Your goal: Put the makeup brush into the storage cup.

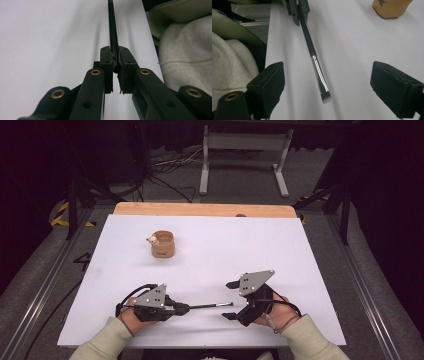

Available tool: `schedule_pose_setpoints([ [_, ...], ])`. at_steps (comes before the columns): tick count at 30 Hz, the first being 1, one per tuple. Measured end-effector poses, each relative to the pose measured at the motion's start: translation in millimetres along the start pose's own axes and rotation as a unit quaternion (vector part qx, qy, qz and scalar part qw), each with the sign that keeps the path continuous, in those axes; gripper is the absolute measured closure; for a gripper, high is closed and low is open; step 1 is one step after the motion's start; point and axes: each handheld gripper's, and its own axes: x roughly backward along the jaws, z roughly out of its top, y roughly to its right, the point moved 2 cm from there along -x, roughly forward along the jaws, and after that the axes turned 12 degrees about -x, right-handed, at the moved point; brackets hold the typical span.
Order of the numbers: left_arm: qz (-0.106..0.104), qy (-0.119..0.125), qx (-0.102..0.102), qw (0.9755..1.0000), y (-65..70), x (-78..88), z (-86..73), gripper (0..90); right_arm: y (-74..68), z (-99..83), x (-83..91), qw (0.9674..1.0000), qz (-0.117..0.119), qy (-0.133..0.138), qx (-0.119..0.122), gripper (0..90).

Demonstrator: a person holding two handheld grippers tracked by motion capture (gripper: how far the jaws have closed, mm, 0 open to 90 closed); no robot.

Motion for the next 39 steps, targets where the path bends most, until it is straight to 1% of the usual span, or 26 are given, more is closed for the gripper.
schedule_pose_setpoints([
  [2, 0.001, 0.005, 0.002, 1.0000, -0.1, 0.3, -0.3, 83.3, 0.9, -3.7, 0.3, 0.9999, 0.004, 0.011, -0.002, 17.6],
  [3, 0.004, 0.008, 0.003, 1.0000, -0.1, 0.5, -0.8, 83.3, 1.3, -5.3, 0.4, 0.9999, 0.002, 0.014, -0.001, 18.2],
  [5, 0.004, 0.013, 0.001, 0.9999, 0.0, -0.1, -1.4, 83.2, 2.4, -7.6, 0.2, 0.9997, 0.002, 0.022, -0.003, 19.9],
  [6, 0.003, 0.020, 0.002, 0.9998, 0.2, -0.4, -1.7, 83.2, 2.8, -8.6, 0.3, 0.9996, 0.003, 0.027, -0.004, 20.4],
  [9, 0.003, 0.032, 0.004, 0.9995, -0.2, -0.1, -2.2, 83.2, 3.8, -11.2, 1.5, 0.9987, 0.010, 0.049, -0.004, 23.6],
  [13, 0.004, 0.039, 0.007, 0.9992, -0.8, 0.4, -3.9, 83.2, 4.4, -15.5, 1.9, 0.9966, 0.022, 0.079, -0.005, 24.3],
  [16, 0.008, 0.041, 0.006, 0.9991, -1.2, 0.4, -4.3, 83.2, 5.1, -17.9, 0.9, 0.9955, 0.024, 0.091, -0.002, 23.8],
  [22, 0.012, 0.047, 0.003, 0.9988, -1.6, -0.9, -4.7, 83.1, 7.2, -22.5, -0.7, 0.9915, 0.036, 0.125, -0.009, 27.0],
  [25, 0.012, 0.050, 0.002, 0.9986, -1.4, -1.5, -4.7, 83.1, 8.2, -23.7, -1.1, 0.9912, 0.036, 0.127, -0.009, 27.7],
  [26, 0.012, 0.051, 0.001, 0.9986, -1.7, -1.9, -5.0, 83.1, 9.5, -25.1, -0.8, 0.9902, 0.039, 0.133, -0.011, 30.9],
  [27, 0.012, 0.051, 0.001, 0.9986, -1.7, -1.9, -5.0, 83.1, 9.5, -25.1, -0.8, 0.9902, 0.039, 0.133, -0.011, 30.9],
  [31, 0.011, 0.054, 0.003, 0.9985, -2.1, -2.4, -5.5, 83.2, 9.6, -25.7, -0.2, 0.9887, 0.043, 0.144, -0.005, 37.7],
  [32, 0.010, 0.054, 0.003, 0.9985, -2.2, -2.5, -5.5, 83.2, 9.8, -26.1, -0.6, 0.9887, 0.043, 0.143, -0.005, 41.5],
  [33, 0.010, 0.055, 0.002, 0.9984, -2.2, -2.6, -5.4, 83.2, 9.8, -26.1, -0.6, 0.9887, 0.043, 0.143, -0.005, 41.5],
  [36, 0.007, 0.055, 0.001, 0.9985, -1.8, -3.3, -5.1, 83.1, 9.9, -26.2, -1.6, 0.9895, 0.042, 0.138, -0.004, 48.2],
  [39, 0.006, 0.055, 0.000, 0.9985, -1.5, -3.2, -4.8, 83.1, 9.5, -26.7, -1.6, 0.9895, 0.048, 0.136, -0.002, 57.1],
])
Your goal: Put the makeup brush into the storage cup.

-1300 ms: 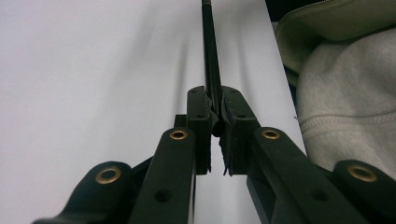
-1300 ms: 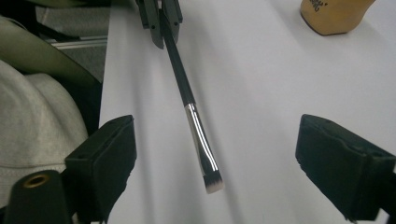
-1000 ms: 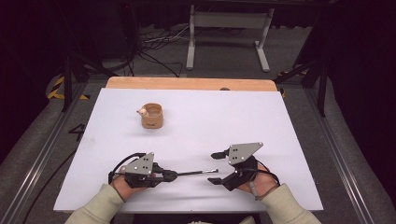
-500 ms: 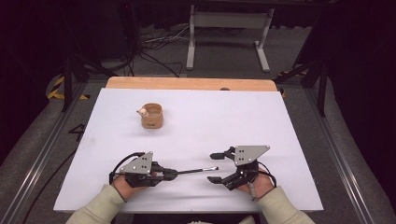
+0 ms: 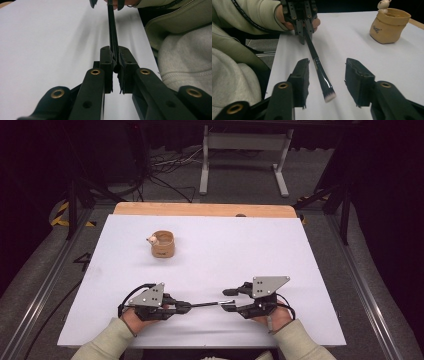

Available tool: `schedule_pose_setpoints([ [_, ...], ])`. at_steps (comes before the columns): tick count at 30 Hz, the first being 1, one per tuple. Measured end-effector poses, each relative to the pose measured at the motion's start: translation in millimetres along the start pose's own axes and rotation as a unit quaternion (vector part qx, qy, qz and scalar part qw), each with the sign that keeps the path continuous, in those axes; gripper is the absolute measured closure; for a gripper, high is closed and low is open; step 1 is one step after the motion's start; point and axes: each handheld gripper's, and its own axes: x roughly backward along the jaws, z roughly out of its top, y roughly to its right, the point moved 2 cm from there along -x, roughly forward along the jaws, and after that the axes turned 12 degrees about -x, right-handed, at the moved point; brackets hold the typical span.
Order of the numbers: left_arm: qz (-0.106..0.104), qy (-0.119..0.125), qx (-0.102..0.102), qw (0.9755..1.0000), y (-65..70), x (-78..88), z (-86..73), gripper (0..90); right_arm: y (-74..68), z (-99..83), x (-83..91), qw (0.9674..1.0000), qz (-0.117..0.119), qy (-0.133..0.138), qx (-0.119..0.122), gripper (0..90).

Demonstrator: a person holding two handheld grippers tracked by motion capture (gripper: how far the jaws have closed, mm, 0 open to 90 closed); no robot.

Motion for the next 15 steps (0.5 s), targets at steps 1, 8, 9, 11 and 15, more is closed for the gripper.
schedule_pose_setpoints([
  [1, 0.000, 0.000, 0.000, 1.0000, 0.0, 0.0, 0.0, 83.1, -0.4, -0.3, -0.1, 1.0000, 0.004, -0.001, 0.001, 59.7],
  [8, -0.005, 0.004, -0.001, 1.0000, 0.6, -0.1, 0.2, 83.1, -1.0, -1.0, -1.2, 0.9998, 0.020, -0.005, 0.003, 66.6],
  [9, -0.005, 0.004, -0.001, 1.0000, 0.6, -0.1, 0.2, 83.1, -1.0, -1.0, -1.2, 0.9998, 0.020, -0.005, 0.003, 66.6],
  [11, -0.006, 0.006, -0.004, 1.0000, 0.9, 0.0, 0.8, 83.1, -1.0, -1.7, -0.8, 0.9995, 0.030, -0.003, 0.003, 70.8],
  [15, -0.008, 0.006, -0.005, 0.9999, 1.5, -0.1, 1.0, 83.2, -2.3, -1.4, -0.6, 0.9992, 0.039, -0.003, 0.006, 75.1],
])
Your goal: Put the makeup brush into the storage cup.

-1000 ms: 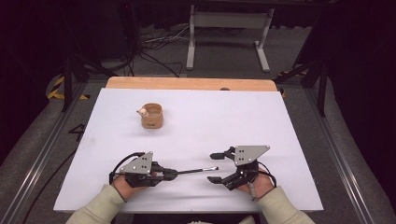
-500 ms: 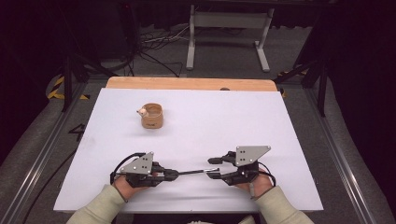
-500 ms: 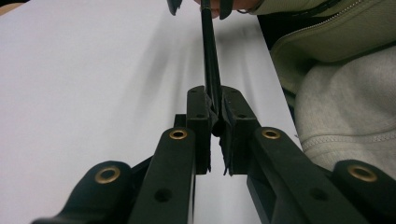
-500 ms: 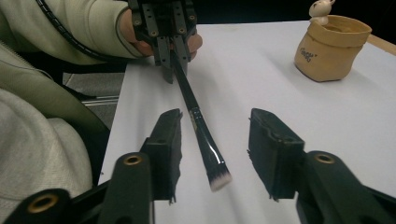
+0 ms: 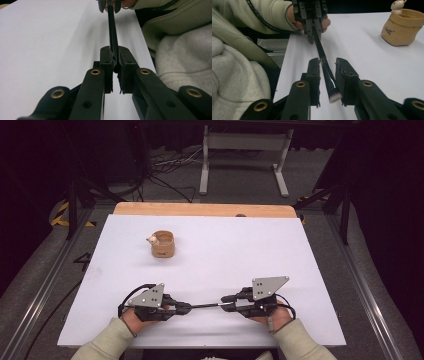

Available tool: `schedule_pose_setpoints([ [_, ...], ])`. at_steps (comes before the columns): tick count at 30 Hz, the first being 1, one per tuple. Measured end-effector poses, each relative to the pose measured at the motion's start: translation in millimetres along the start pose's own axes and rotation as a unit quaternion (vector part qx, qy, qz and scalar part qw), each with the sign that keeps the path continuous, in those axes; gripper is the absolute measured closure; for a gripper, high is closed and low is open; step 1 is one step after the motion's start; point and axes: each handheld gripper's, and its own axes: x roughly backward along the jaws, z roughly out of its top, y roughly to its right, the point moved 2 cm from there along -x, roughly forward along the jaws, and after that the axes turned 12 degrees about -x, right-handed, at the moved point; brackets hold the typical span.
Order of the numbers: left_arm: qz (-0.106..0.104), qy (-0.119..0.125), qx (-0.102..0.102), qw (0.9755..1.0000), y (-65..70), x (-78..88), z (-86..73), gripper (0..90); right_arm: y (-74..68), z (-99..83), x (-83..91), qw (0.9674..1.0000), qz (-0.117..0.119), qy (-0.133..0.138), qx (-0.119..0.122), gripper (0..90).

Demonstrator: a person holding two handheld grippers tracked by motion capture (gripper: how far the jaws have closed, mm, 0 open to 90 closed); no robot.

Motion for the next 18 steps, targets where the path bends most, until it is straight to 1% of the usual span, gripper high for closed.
schedule_pose_setpoints([
  [2, -0.001, 0.001, -0.001, 1.0000, 0.3, -0.3, 0.1, 83.1, 0.1, 0.1, 0.4, 1.0000, 0.007, 0.001, 0.002, 76.9],
  [5, -0.001, 0.001, 0.000, 1.0000, 0.2, -0.2, 0.0, 83.2, 3.0, -1.3, 2.1, 0.9998, 0.015, 0.008, -0.008, 79.9],
  [8, -0.001, 0.001, 0.000, 1.0000, 0.0, -0.3, 0.0, 83.1, 4.4, -2.1, 2.9, 0.9997, 0.022, 0.011, -0.009, 80.5],
  [18, 0.003, -0.003, 0.001, 1.0000, -0.6, 0.2, -1.4, 82.7, 4.3, -2.9, 1.7, 0.9993, 0.036, 0.003, -0.006, 83.3],
])
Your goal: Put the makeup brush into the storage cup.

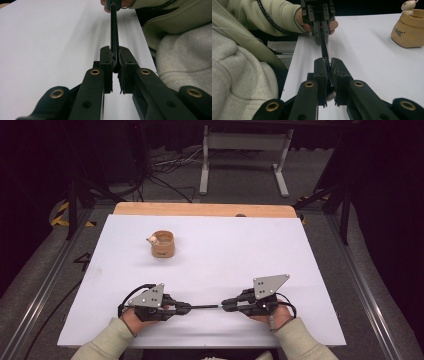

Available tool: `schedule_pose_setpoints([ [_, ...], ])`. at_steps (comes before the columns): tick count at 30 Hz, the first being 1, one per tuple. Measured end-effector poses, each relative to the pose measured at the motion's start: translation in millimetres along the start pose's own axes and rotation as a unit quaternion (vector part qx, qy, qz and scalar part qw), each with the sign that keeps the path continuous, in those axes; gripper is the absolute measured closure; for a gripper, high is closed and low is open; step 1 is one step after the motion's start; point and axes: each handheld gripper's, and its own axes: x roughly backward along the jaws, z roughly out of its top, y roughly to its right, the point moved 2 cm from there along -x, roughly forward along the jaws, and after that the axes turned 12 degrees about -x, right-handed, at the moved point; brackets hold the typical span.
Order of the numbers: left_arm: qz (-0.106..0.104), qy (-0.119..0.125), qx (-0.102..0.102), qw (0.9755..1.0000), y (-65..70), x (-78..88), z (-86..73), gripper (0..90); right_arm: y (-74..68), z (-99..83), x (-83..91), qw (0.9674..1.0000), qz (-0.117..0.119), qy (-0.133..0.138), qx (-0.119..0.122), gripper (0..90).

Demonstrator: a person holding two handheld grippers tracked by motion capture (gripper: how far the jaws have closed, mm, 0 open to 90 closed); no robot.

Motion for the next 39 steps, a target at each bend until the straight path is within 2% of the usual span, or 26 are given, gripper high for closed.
schedule_pose_setpoints([
  [14, 0.001, -0.006, 0.005, 1.0000, 0.1, -0.8, 0.6, 81.9, 0.3, 2.7, 0.3, 0.9999, 0.002, -0.011, -0.007, 83.7],
  [16, 0.001, -0.004, 0.009, 1.0000, -0.5, -0.2, 1.0, 78.6, 0.1, 4.0, 0.5, 0.9999, 0.002, -0.015, -0.007, 83.8],
  [19, 0.002, -0.003, 0.017, 0.9998, -1.3, 0.0, 1.4, 68.4, -1.1, 6.2, 0.9, 0.9997, 0.000, -0.023, -0.006, 83.8],
  [22, 0.000, -0.012, 0.030, 0.9995, -2.6, 0.3, 3.8, 64.8, -2.0, 11.8, 1.4, 0.9989, -0.011, -0.046, -0.003, 83.8],
  [28, 0.004, -0.015, 0.040, 0.9991, -6.5, 3.2, 11.3, 57.0, -2.6, 25.1, 3.1, 0.9955, -0.030, -0.090, 0.001, 83.8],
  [32, 0.008, -0.019, 0.043, 0.9989, -8.7, 1.9, 14.7, 50.0, -2.6, 36.9, 4.4, 0.9909, -0.048, -0.126, -0.003, 83.8],
  [34, 0.011, -0.020, 0.047, 0.9986, -9.9, 1.4, 15.9, 44.8, -2.7, 44.7, 5.6, 0.9887, -0.057, -0.138, -0.009, 83.8],
  [36, 0.009, -0.020, 0.052, 0.9984, -10.5, 1.1, 16.7, 43.4, -3.0, 47.3, 5.9, 0.9881, -0.058, -0.143, -0.008, 83.8],
  [38, 0.009, -0.018, 0.054, 0.9983, -11.5, 1.1, 18.0, 40.3, -4.1, 58.2, 6.4, 0.9844, -0.069, -0.162, -0.007, 83.8],
  [39, 0.008, -0.018, 0.056, 0.9982, -11.8, 1.2, 18.5, 40.3, -4.1, 58.2, 6.4, 0.9844, -0.069, -0.162, -0.007, 83.8],
])
